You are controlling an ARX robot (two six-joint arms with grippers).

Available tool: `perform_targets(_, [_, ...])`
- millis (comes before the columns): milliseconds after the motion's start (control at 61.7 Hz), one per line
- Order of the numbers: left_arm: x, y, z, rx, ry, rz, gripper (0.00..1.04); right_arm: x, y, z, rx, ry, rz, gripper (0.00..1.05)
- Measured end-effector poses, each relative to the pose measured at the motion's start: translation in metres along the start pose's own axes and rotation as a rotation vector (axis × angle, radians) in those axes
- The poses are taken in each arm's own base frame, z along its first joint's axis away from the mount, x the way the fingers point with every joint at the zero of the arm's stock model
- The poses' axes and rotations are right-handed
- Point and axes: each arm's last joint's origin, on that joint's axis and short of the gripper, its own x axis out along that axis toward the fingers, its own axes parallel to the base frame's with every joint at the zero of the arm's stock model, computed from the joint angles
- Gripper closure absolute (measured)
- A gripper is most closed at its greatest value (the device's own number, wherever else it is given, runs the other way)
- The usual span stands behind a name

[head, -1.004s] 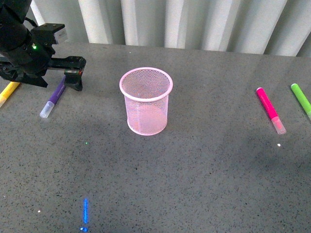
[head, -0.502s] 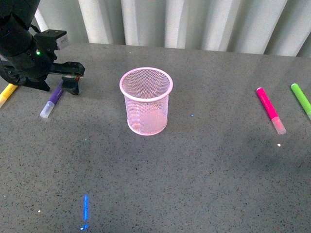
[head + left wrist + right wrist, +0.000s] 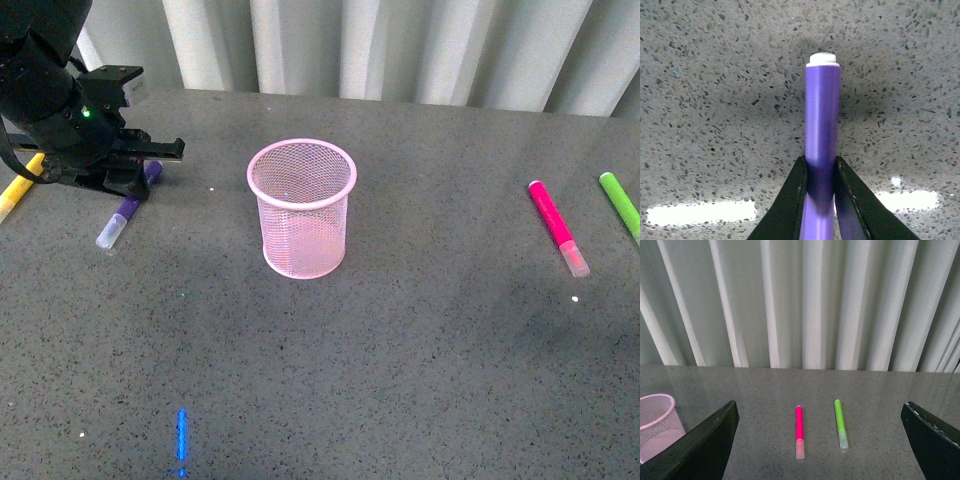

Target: Insert purple and pink pens into pink cup

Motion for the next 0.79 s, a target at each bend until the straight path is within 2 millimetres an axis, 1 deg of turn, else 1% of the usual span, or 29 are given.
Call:
perform_targets(113, [-0.002,-0.005,-0.004,-0.019,-0.028,-0.008,0.92,0.0,0.0,0.0,0.0,0.0,0.0,0.07])
perform_targets(259, [-0.006,-0.006,-0.009,-0.035,-0.047,-0.013,0.92,0.0,0.0,0.0,0.0,0.0,0.0,0.07])
perform_targets(356, [-0.009,-0.005,-0.013,-0.047,-0.066,-0.009,0.92,0.0,0.0,0.0,0.0,0.0,0.0,0.07])
perform_targets(486, [-0.019,-0.002,-0.014,-0.056,-0.126,0.001,0.92,0.0,0.0,0.0,0.0,0.0,0.0,0.07])
perform_targets(616, [-0.036,0.002,-0.01,-0.068,-0.253,0.011,0.92,0.0,0.0,0.0,0.0,0.0,0.0,0.07])
perform_targets(697, [-0.052,0.003,-0.007,-0.095,-0.359,-0.008,0.92,0.0,0.0,0.0,0.0,0.0,0.0,0.07])
perform_targets(794, [-0.075,0.0,-0.005,-0.138,-0.557,-0.015,0.92,0.0,0.0,0.0,0.0,0.0,0.0,0.07])
